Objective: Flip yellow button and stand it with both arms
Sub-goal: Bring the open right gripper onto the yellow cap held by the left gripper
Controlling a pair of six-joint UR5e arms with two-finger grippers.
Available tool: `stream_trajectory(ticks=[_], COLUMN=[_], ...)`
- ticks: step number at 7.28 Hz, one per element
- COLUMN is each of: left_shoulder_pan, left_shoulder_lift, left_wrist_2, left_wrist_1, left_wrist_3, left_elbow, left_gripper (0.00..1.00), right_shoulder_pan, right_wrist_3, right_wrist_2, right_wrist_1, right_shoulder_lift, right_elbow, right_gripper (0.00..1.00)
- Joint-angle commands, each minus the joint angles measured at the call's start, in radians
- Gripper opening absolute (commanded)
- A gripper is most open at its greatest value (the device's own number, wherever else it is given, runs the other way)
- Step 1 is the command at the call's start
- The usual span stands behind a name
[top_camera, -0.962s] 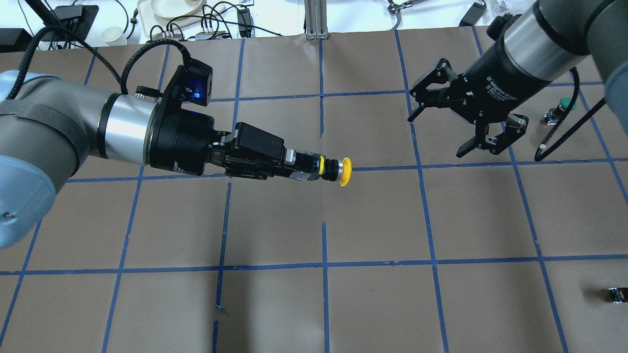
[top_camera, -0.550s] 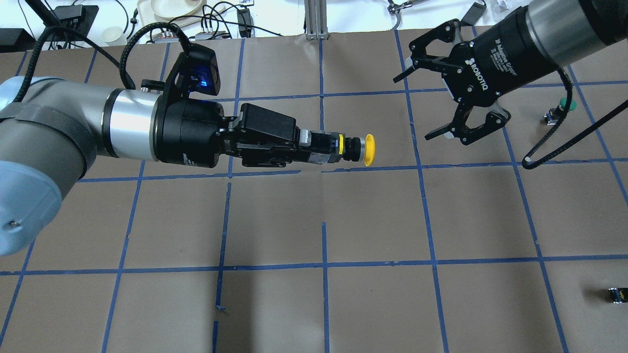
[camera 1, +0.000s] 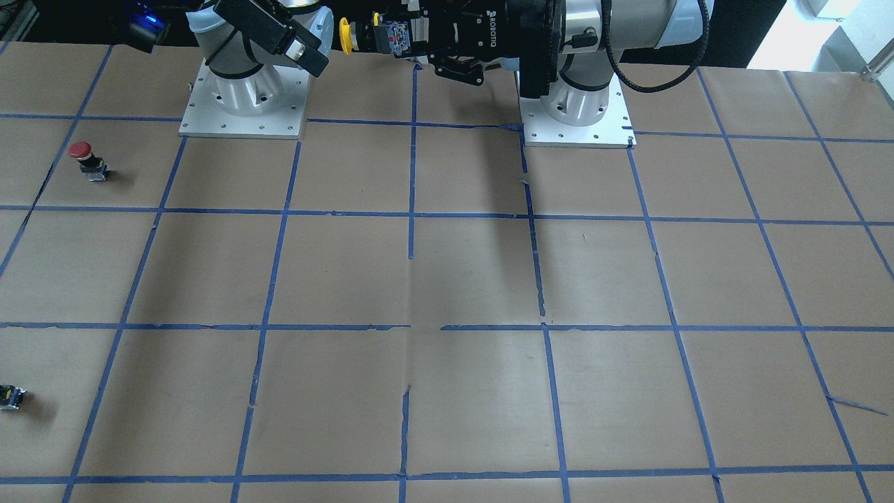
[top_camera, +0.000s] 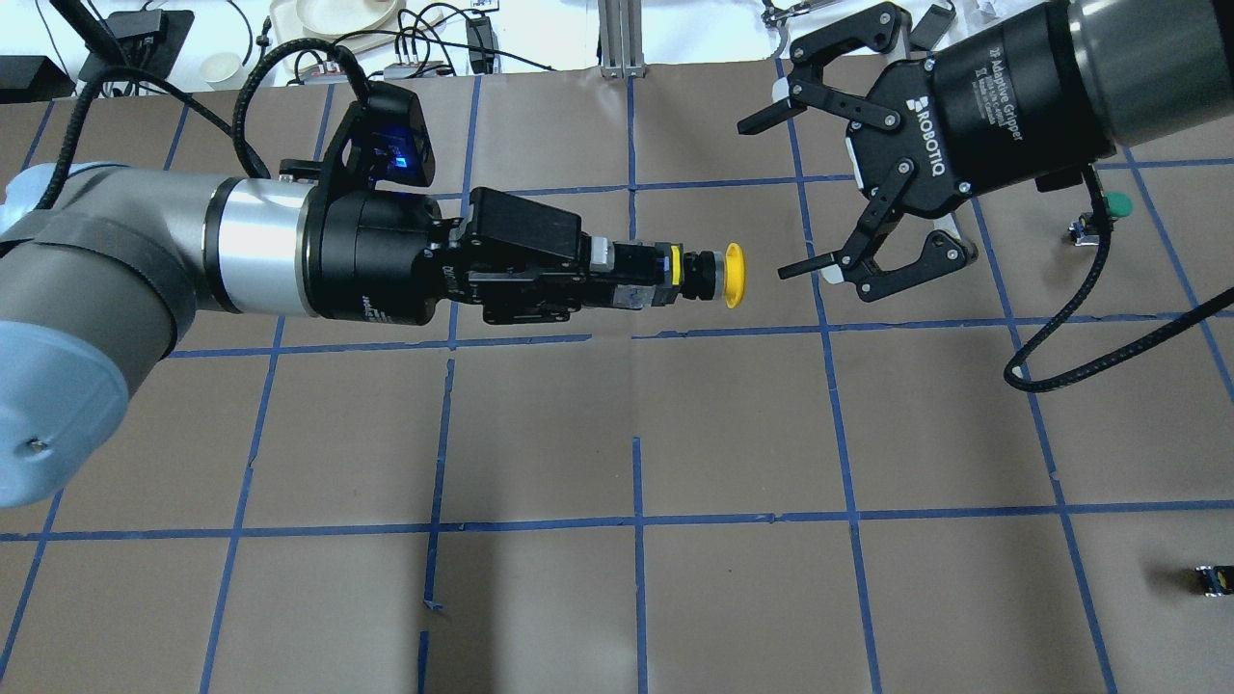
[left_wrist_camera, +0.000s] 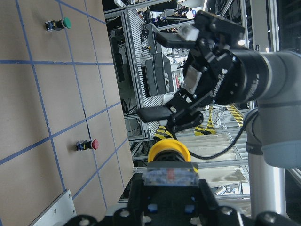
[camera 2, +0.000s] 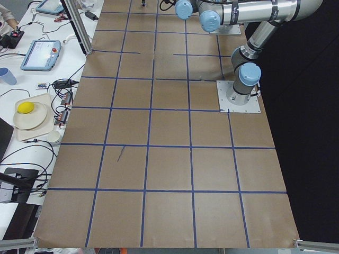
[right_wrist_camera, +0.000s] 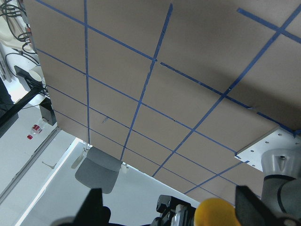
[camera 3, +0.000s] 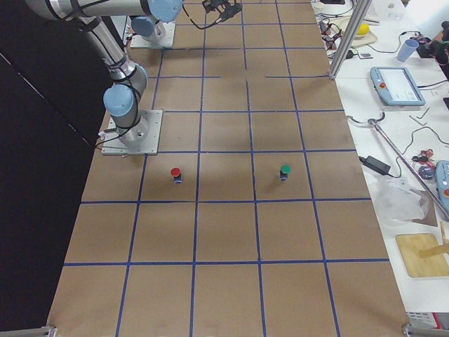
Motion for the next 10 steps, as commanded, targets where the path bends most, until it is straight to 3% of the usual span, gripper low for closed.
stream_trajectory(ticks=[1,10], left_shoulder_pan=[0.0,-0.002], left_shoulder_lift=[-0.001,0.005], left_wrist_2=[-0.002,-0.038], left_wrist_1=[0.0,0.0], left_wrist_3=[-0.012,-0.01], left_elbow=[-0.001,-0.003], left_gripper=[0.28,0.29], right_shoulder_pan=[0.019,0.027], right_wrist_3=[0.009,0.02], right_wrist_2=[0.016,0.073], right_wrist_1=[0.045,0.1], right_shoulder_lift=[-0.016,-0.05], right_elbow=[0.043,0.052], right_gripper=[0.99,0.96])
